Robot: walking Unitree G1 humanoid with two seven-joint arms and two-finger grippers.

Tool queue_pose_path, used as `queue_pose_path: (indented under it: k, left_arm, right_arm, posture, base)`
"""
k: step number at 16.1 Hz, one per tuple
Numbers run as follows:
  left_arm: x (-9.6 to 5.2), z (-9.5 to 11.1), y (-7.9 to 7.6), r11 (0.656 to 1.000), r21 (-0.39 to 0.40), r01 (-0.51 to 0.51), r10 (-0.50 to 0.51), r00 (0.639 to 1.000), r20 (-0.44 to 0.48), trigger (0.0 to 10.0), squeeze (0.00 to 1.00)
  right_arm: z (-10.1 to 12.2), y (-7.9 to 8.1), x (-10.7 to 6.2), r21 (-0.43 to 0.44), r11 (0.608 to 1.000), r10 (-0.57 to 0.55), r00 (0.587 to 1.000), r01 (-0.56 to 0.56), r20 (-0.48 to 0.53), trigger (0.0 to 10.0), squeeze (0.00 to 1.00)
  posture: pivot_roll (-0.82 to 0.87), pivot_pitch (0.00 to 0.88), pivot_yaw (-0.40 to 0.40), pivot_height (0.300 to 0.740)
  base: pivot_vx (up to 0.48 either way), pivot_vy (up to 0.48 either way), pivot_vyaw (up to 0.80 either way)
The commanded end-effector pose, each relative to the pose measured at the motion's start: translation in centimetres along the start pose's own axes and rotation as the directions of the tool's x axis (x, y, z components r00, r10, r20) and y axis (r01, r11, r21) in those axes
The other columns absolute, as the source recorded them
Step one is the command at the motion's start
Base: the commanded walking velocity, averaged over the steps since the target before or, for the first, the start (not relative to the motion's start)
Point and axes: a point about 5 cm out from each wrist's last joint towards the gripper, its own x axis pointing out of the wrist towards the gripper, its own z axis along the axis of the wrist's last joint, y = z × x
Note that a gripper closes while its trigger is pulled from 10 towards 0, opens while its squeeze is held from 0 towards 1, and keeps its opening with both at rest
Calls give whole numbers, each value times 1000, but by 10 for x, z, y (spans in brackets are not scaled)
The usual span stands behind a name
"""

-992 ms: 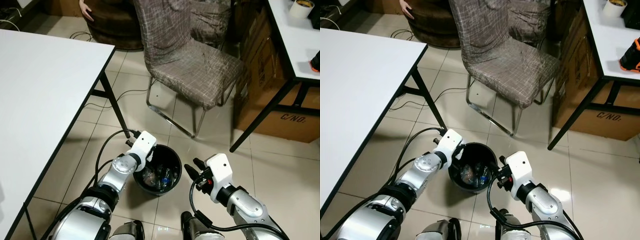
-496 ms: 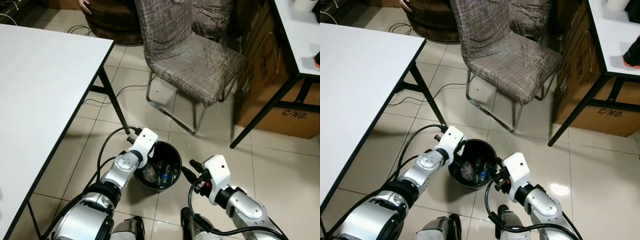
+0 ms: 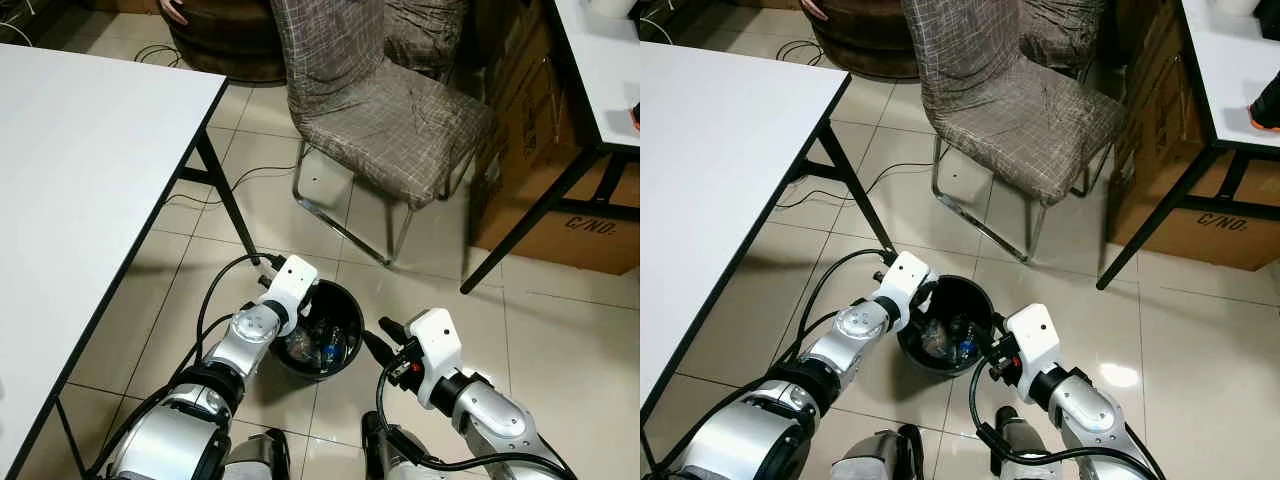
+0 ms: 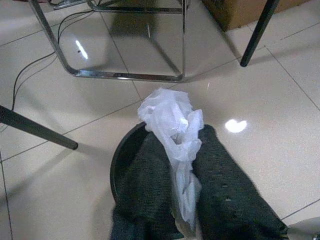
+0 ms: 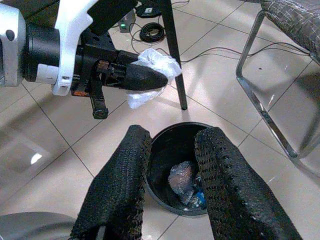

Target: Picking trash to rubbish bin

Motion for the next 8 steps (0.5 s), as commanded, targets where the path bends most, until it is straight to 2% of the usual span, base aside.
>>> queue_pose_path:
  k: [1,8]
  left_arm:
    - [-1,-5,-3,1000,-19,10,-10,1000,-11,10000,1000]
    - [0,-2,-2,1000,-25,3,-3,1000,1,10000,1000]
  right_arm:
    - [2,2,-2,7,1000,10,1000,-10,20,10000,0]
    - [4,-1,-1,4,1000,4,1000,-4,26,10000,0]
  posture:
    - [-110,257,49,740]
    - [-113,255,45,740]
  base:
    - [0,0,0]
    - [0,0,0]
